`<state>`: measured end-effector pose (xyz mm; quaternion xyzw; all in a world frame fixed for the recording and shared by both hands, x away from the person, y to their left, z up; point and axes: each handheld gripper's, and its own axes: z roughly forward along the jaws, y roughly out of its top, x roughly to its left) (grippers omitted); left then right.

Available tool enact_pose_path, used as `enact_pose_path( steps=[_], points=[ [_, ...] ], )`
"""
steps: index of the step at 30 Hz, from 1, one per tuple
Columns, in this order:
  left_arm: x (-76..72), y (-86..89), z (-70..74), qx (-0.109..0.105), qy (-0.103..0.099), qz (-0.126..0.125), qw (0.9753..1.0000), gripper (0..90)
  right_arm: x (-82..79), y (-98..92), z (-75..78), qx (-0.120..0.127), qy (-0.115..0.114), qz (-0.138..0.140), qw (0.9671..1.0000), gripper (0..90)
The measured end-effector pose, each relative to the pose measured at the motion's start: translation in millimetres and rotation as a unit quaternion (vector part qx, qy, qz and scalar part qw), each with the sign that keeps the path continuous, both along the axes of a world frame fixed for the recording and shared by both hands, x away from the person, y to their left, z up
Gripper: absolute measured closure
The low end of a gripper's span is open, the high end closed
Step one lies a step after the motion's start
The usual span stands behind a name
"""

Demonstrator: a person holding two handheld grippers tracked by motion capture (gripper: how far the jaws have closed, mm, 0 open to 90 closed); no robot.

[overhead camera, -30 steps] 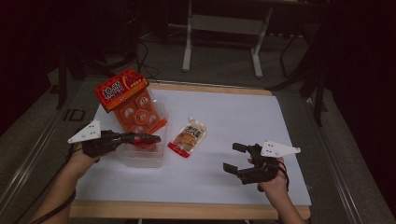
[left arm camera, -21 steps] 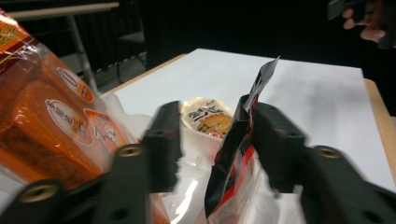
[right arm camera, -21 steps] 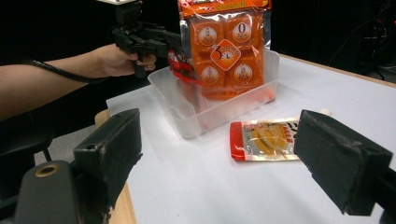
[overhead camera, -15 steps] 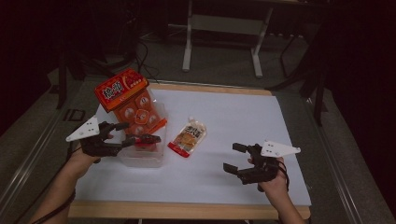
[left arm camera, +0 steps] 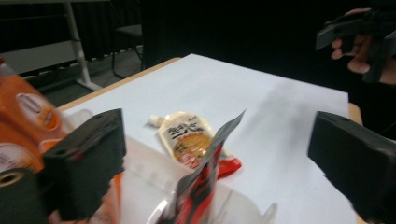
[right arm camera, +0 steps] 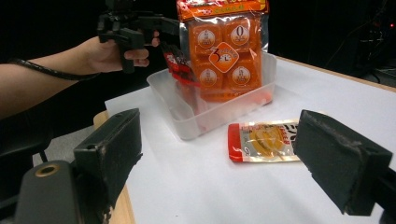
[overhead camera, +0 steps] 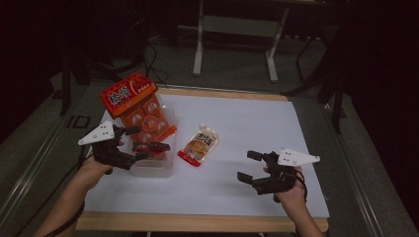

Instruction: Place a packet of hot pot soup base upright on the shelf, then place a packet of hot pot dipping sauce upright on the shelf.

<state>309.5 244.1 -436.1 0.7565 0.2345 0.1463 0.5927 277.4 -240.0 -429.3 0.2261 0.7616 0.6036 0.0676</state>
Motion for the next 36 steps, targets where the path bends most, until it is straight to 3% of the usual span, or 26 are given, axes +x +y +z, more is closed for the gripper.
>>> enact_pose_path(
  steps=[5, 15, 22, 26, 30, 32, 36],
  points=[
    [-6.8, -8.5, 6.2, -0.009, -0.017, 0.008, 0.9998, 2.6, 0.2, -0.9, -0.4, -0.003, -0.002, -0.003, 1.0000, 15.3],
    [-19.1, -26.5, 8.8, -0.003, -0.024, -0.006, 0.9997, 2.7, 1.3, -0.4, -0.4, -0.008, -0.003, -0.006, 1.0000, 17.7],
    [-28.6, -40.5, 8.4, -0.007, -0.029, -0.026, 0.9992, 2.7, 5.8, 2.8, -0.1, -0.024, -0.014, -0.012, 0.9995, 18.1],
    [-33.8, -46.4, 6.6, -0.010, -0.028, -0.035, 0.9989, 2.7, 9.0, 5.3, 3.5, -0.021, -0.018, -0.015, 0.9995, 16.2],
    [-40.1, -51.8, 2.1, -0.009, -0.029, -0.058, 0.9978, 2.7, 14.9, 8.3, 7.3, -0.026, -0.014, -0.019, 0.9994, 13.8],
    [-43.0, -54.6, 0.4, 0.000, -0.031, -0.061, 0.9977, 2.7, 16.6, 8.9, 7.8, -0.027, -0.014, -0.020, 0.9993, 13.6],
    [-49.2, -60.1, -2.0, -0.007, -0.032, -0.067, 0.9972, 2.7, 25.1, 13.1, 7.7, -0.037, -0.012, -0.026, 0.9989, 11.4]
  ],
)
